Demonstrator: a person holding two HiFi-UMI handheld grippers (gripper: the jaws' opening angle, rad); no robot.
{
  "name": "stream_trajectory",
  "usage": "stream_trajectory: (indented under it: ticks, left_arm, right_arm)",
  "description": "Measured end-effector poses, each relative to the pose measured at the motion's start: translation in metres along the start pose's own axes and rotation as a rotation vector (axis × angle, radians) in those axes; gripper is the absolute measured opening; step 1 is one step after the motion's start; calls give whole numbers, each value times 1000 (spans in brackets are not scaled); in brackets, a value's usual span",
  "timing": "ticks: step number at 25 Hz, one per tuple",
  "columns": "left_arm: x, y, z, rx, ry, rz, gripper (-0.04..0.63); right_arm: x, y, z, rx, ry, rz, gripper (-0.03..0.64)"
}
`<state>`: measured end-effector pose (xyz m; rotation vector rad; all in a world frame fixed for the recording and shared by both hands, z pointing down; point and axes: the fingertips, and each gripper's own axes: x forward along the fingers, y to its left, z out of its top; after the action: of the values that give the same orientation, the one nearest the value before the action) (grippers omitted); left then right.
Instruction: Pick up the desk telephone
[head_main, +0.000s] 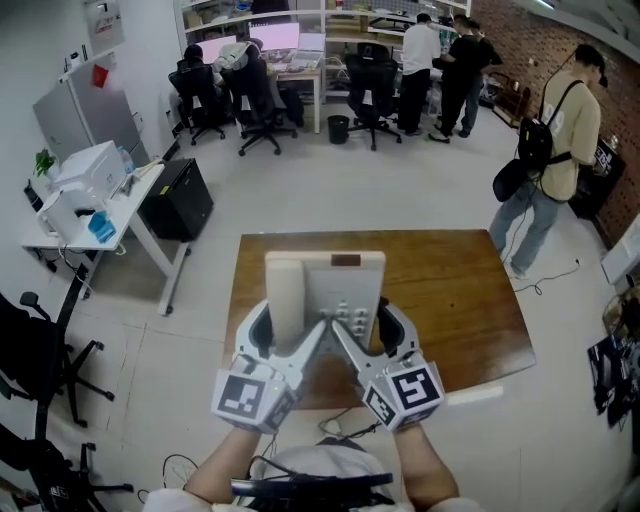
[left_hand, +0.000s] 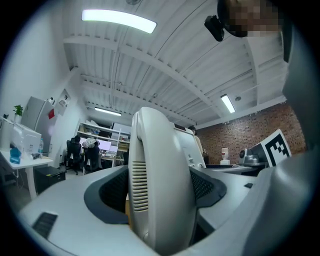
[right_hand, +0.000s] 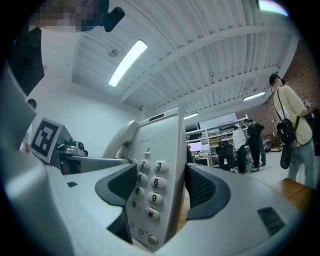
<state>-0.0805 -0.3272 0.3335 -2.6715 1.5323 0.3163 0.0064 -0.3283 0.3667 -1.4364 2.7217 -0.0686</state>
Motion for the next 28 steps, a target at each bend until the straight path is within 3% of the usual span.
stream_trajectory:
  ticks: [9, 28]
  left_arm:
    - [-33, -23, 24, -10, -55, -16, 345]
    - [-59, -41, 33, -30, -47, 0, 345]
  right_arm:
    - [-35, 25, 22, -55, -25, -19, 313]
    - [-63, 44, 29, -59, -16, -30, 313]
